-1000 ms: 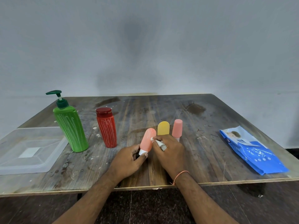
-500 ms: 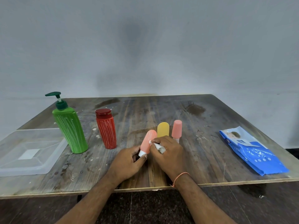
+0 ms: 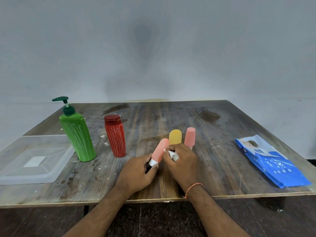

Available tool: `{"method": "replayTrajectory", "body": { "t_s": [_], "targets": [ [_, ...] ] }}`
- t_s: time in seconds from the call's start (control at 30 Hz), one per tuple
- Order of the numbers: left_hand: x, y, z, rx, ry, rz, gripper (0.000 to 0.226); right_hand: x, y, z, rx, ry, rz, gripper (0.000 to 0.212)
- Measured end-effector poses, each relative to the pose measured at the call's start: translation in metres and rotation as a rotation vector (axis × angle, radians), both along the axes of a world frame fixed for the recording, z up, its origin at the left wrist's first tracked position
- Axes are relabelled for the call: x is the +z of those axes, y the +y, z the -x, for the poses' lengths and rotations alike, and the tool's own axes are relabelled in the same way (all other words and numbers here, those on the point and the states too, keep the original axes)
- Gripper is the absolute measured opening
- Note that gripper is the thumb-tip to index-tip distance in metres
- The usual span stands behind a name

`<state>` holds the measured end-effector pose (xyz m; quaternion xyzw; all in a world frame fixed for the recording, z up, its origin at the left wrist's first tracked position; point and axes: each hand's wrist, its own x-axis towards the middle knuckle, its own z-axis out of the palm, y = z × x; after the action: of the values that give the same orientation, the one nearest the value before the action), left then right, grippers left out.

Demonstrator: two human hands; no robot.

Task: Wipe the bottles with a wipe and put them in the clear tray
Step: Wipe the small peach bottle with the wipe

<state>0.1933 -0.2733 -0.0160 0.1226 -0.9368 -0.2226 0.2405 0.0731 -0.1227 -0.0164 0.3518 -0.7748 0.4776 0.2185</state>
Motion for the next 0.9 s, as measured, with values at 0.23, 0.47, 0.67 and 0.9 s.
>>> {"method": "replayTrajectory", "body": {
  "t_s": [0.23,0.47,0.67,0.9],
  "targets": [
    [-0.0005,0.0015,-0.0009,0.008,0.009,0.054,0.017,0.0015,0.0019,-0.0016,0.065,0.056,-0.008,0.006],
    [-0.004,0.0014,0.0006,0.041,-0.016,0.096,0.026,0.0008,0.0007,0.0014,0.079,0.069,0.026,0.006],
    [-0.0029,0.0022,-0.0006,0.054,-0.021,0.121,0.026,0.0013,0.0001,-0.0016,0.006,0.082,0.001,0.006],
    [-0.0052,0.0037,0.0003,0.06,-0.03,0.176,0.032,0.0005,-0.0004,-0.0019,0.079,0.095,-0.001,0.01]
  ]
}}
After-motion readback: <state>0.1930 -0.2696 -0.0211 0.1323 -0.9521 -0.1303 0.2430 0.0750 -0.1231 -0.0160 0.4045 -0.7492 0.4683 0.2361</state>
